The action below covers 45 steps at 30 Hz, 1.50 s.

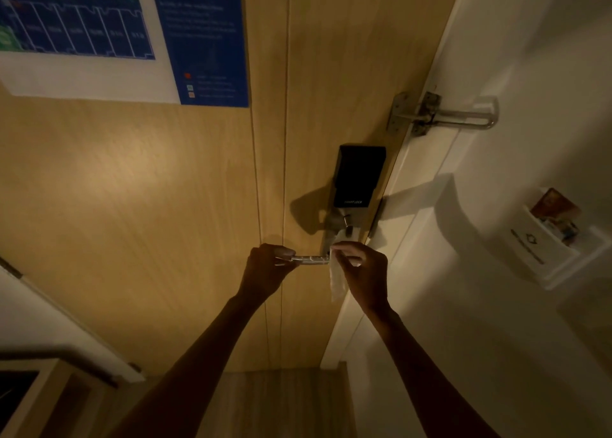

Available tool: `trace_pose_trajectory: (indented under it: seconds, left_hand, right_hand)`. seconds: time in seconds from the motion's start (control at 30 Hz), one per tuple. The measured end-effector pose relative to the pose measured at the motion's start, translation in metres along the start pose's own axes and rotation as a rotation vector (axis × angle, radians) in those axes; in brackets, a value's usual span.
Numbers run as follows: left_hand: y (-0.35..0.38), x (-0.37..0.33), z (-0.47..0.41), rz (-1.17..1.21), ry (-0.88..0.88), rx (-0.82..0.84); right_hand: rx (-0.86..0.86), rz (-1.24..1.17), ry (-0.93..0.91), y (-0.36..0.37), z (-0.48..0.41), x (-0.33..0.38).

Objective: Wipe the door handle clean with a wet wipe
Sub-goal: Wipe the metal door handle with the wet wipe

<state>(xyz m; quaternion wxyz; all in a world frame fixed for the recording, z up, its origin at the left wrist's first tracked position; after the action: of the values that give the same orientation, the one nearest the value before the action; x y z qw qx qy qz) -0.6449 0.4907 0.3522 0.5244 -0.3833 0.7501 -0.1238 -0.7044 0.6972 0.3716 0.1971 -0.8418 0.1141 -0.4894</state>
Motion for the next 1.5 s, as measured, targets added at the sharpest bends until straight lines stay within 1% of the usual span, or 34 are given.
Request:
trace_pose_trajectory:
  seconds: [0.13,0.27,0.43,0.6,0.7,0.73,0.77,0.87,0.93,1.03,1.1,1.17,1.23,1.3,1.33,1.4,1.5]
  left_hand:
    - [-0.003,-0.001,-0.002,-0.049,0.049,0.002]
    - [-0.004,0.002,-0.002,-0.017,0.039,-0.009]
    - [-0.004,0.002,0.0,0.021,0.014,-0.016]
    - [-0.004,-0.002,0.0,0.003,0.046,-0.03]
    - [-0.005,-0.001,-0.002,0.012,0.048,-0.039]
    - [-0.005,0.001,-0.003,0.021,0.043,-0.041]
    - [-0.005,0.002,-0.004,0.032,0.033,-0.04]
    - [-0.006,0.003,-0.006,0.037,0.041,-0.018]
    - [-0.006,0.005,-0.007,0.031,0.052,-0.008]
    - [-0.005,0.006,-0.007,0.023,0.019,-0.003]
    - [-0.004,0.004,-0.008,0.009,0.016,0.008]
    - [-0.005,0.001,-0.006,0.002,0.015,-0.003]
    - [-0.006,0.0,-0.005,0.001,0.02,-0.014]
    - [-0.006,0.0,-0.005,-0.004,0.03,-0.021]
    - [-0.006,0.0,-0.005,-0.005,0.035,-0.025]
    - [-0.005,-0.001,-0.005,-0.008,0.038,-0.032]
    - [-0.004,0.001,-0.005,-0.021,0.029,-0.039]
  right_hand:
    - [0.069,0.061,-0.077,0.016,-0.004,0.001]
    - [0.167,0.125,-0.126,0.02,-0.005,-0.007]
    - [0.204,0.412,-0.293,0.014,-0.008,-0.015]
    - [0.196,0.542,-0.422,0.016,-0.007,-0.011]
    - [0.246,0.716,-0.537,0.011,-0.013,-0.012]
    - [0.251,0.732,-0.532,0.007,-0.015,-0.015]
    - [0.245,0.714,-0.489,0.004,-0.015,-0.019]
    - [0.2,0.458,-0.208,0.0,-0.012,-0.032]
    - [0.135,0.335,-0.12,0.003,-0.007,-0.035]
    - [0.085,0.238,-0.102,0.006,-0.005,-0.033]
    - [0.08,0.245,-0.098,0.005,-0.005,-0.03]
    - [0.108,0.312,-0.135,0.007,0.0,-0.027]
    - [0.144,0.372,-0.212,0.005,0.006,-0.029]
    - [0.172,0.331,-0.234,0.0,0.007,-0.029]
    - [0.173,0.268,-0.203,-0.004,0.005,-0.029]
    - [0.117,0.139,-0.126,-0.007,-0.002,-0.032]
    - [0.04,0.09,-0.023,-0.003,-0.01,-0.039]
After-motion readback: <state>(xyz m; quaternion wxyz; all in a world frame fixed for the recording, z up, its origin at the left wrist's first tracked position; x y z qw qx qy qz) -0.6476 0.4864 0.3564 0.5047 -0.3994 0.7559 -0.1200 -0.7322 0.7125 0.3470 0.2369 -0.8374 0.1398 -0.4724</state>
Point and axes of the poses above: each hand's wrist, its own z-axis away from the middle knuckle, its own y-axis out of the palm, x = y × z, the point moved 2 cm from there along -z, towards the middle knuckle, and after that the axes turned 4 degrees about y, right-handed, at the moved point
